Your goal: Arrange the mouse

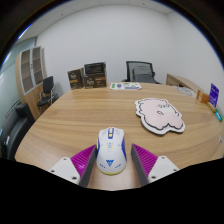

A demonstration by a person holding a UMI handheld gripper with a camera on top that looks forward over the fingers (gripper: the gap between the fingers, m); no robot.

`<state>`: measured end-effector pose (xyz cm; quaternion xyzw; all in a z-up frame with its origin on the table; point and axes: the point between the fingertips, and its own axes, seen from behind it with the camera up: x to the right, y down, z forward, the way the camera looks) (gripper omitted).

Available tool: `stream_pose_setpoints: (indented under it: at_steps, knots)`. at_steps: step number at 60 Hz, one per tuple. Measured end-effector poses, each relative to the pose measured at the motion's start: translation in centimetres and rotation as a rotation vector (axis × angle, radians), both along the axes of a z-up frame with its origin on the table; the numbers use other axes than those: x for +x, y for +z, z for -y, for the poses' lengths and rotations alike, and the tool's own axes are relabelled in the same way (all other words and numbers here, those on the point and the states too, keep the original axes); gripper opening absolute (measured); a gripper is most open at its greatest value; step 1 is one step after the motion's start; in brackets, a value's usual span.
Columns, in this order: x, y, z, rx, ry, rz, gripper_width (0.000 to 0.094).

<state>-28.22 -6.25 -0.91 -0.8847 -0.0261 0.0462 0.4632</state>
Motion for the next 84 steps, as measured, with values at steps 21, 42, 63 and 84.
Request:
stream_pose_setpoints:
  at_steps: [21,42,63,84]
  knots:
    - [-0.1,-0.1,-1.2,-0.091,-0.041,-0.036,0.0353]
    - [11.2,10.5,-11.5,0.036,-0.195,0.066,0.0354]
    - [16.7,0.9,-17.7,-0.155,-0.107,0.005,0.04]
    - [16.5,4.2,-16.7,-0.109,-0.144,-0.047,0.0813]
